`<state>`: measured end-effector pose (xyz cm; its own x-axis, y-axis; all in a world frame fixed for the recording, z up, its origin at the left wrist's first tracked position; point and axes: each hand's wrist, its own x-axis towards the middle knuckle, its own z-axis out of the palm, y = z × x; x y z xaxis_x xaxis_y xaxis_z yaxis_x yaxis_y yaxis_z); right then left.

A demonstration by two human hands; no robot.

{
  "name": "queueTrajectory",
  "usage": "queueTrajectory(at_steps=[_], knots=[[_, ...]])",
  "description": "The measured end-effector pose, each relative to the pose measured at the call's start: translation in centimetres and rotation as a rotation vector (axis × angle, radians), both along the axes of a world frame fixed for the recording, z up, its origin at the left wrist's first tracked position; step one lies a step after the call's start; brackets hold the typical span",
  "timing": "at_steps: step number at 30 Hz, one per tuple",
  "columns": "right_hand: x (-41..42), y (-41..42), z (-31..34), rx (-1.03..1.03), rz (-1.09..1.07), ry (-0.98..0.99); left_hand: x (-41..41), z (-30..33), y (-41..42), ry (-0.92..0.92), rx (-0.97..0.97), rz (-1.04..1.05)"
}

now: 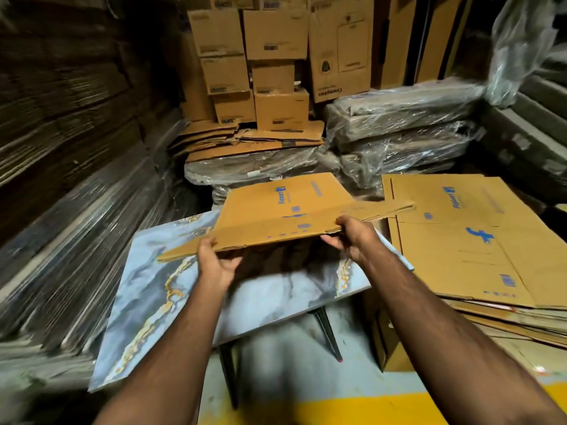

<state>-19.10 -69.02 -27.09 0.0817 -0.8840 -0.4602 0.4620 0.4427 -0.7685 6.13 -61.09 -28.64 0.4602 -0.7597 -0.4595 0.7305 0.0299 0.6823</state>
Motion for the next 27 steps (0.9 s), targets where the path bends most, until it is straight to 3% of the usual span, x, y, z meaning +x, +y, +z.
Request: queueTrajectory(at_steps=[6, 13, 21, 27], knots=[[-1.6, -0.5, 0.1, -0.171, -0.009, 0.263, 1.0, -1.3, -0.1, -0.119, 0.032, 0.031], [-3.5, -5.4, 2.7, -0.384, 0.002, 0.362, 0.7, 0.9, -7.0, -0.151, -0.033, 0.05], [-11.6, -14.8, 4.4, -0.341, -0.111, 0.435, -5.2, 2.7, -21.8, -0.179, -0.134, -0.067], [-20.9, -20.2, 3.6, -0.339, -0.321, 0.478, -15.7, 3.6, -30.6, -0.081, -0.198, -0.242]])
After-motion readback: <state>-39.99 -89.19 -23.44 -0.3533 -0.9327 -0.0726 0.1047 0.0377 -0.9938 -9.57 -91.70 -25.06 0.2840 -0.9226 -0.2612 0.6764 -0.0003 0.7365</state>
